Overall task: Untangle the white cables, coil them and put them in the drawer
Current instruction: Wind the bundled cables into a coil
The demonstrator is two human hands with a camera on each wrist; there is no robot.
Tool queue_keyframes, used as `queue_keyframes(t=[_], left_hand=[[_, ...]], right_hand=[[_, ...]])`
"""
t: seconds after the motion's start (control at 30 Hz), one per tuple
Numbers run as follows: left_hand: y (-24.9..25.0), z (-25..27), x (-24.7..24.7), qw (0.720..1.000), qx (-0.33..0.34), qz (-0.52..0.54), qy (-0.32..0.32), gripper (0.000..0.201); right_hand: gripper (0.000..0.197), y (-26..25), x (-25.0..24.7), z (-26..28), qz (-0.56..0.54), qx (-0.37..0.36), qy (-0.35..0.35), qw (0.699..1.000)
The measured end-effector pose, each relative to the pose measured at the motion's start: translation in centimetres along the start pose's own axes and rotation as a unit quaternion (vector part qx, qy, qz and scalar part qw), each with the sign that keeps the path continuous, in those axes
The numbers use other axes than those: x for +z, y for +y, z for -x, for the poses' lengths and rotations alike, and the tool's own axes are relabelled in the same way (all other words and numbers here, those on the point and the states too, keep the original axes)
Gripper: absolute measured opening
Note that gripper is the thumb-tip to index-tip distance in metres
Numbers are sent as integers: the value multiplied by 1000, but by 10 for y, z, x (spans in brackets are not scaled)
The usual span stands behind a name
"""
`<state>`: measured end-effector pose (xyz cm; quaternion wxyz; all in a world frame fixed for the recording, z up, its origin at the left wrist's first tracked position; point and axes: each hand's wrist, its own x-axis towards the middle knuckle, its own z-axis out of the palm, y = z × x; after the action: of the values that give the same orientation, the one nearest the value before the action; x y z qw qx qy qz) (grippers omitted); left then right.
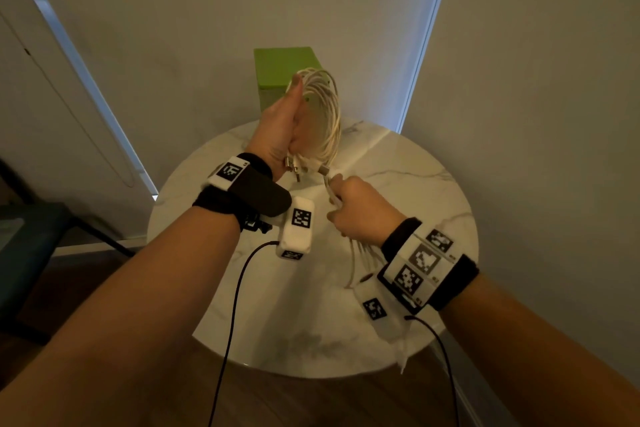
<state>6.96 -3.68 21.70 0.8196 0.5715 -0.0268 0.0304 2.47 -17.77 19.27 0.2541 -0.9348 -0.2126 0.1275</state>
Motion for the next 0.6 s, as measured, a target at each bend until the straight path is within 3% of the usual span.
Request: queue_keyframes(t=[0.03, 0.1, 0.27, 0.37, 0.4, 0.53, 0.6], left_hand=[[1, -2, -1, 1000, 3, -1, 4, 47], [0, -4, -3, 1000, 3, -24, 5, 48], [-10, -5, -6, 997, -4, -82, -12, 46], [-8, -8, -9, 998, 7, -70, -4, 46], [-5, -9, -11, 998, 12, -56, 4, 45], [8, -16, -15, 998, 49, -18, 31, 39], [8, -18, -12, 996, 60, -64, 21, 37]], right_hand=[[21, 0, 2, 2, -36, 4, 20, 999], [31, -4, 2, 6, -76, 19, 8, 997], [34, -10, -16, -8, 69, -12, -39, 997], [53, -9, -23, -16, 110, -28, -67, 991], [56, -7, -23, -16, 111, -28, -50, 992], [27, -3, -10, -11, 103, -22, 69, 992], [31, -5, -4, -9, 181, -48, 61, 980]])
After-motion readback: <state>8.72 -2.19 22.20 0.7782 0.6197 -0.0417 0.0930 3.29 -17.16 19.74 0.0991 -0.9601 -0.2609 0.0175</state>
